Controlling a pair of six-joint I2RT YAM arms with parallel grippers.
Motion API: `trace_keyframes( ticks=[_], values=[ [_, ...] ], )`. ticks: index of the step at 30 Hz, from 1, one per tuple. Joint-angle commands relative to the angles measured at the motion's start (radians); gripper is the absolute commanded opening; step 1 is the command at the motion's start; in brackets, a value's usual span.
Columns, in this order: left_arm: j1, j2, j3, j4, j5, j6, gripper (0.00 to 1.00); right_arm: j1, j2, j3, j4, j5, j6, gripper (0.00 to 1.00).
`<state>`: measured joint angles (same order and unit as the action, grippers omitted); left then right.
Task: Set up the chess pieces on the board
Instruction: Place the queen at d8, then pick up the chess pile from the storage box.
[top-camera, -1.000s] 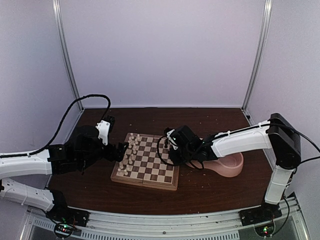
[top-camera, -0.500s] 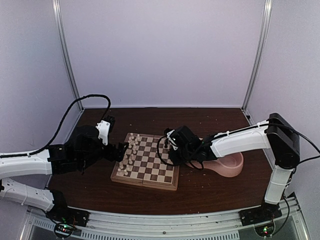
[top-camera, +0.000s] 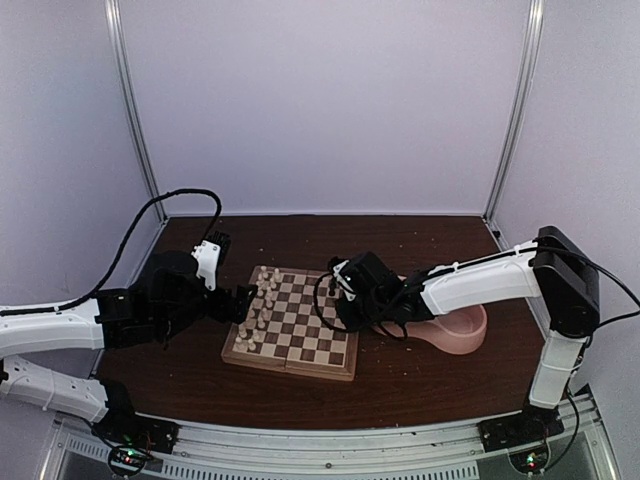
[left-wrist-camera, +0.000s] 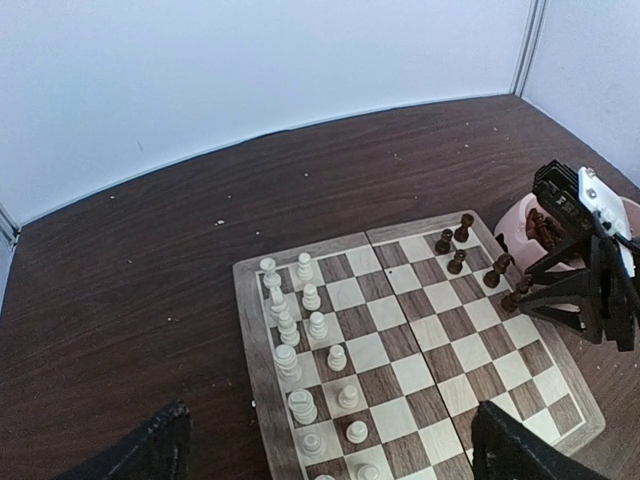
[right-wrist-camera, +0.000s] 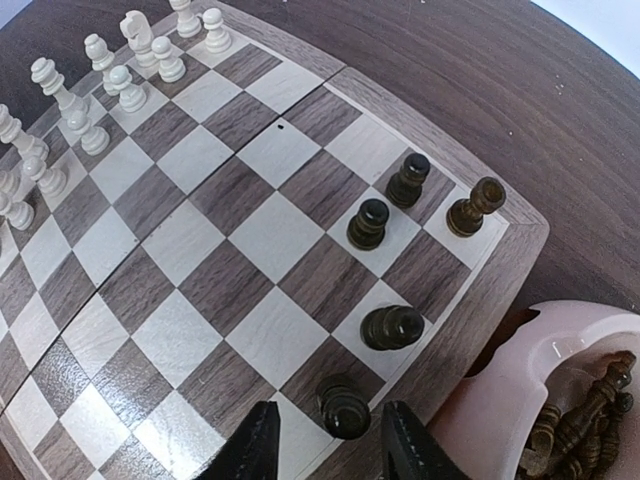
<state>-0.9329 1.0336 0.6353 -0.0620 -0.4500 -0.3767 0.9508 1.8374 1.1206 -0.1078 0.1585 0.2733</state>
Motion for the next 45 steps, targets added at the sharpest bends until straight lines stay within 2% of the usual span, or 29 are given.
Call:
trace_keyframes(
  ticks=[1,9,11,19,25,29,36,45],
  values=[
    [0.005,0.009,-0.004,0.040,0.009,-0.009,0.98,-0.006,-0.065,-0.032,0.011,0.013,0.009,0.39],
    [0.005,0.059,-0.007,0.055,0.029,0.016,0.98,-0.006,-0.174,-0.082,0.018,0.039,0.010,0.39],
    [0.006,0.086,-0.005,0.102,0.033,-0.006,0.98,-0.005,-0.199,-0.095,0.020,0.055,0.011,0.39],
    [0.004,0.212,0.132,0.072,0.093,-0.071,0.97,-0.025,-0.257,-0.072,-0.066,0.112,0.074,0.40],
    [0.004,0.143,0.011,0.246,0.120,-0.063,0.98,-0.088,-0.265,-0.096,-0.064,0.159,0.077,0.39],
    [0.003,0.114,-0.043,0.277,0.134,-0.086,0.98,-0.144,-0.286,-0.148,-0.020,0.127,0.084,0.34],
    [-0.004,0.174,-0.046,0.299,0.125,-0.048,0.98,-0.227,-0.225,-0.148,-0.048,0.054,0.129,0.28],
    [-0.007,0.192,-0.018,0.270,0.120,0.002,0.98,-0.298,-0.148,-0.132,-0.059,0.014,0.175,0.27]
  ],
)
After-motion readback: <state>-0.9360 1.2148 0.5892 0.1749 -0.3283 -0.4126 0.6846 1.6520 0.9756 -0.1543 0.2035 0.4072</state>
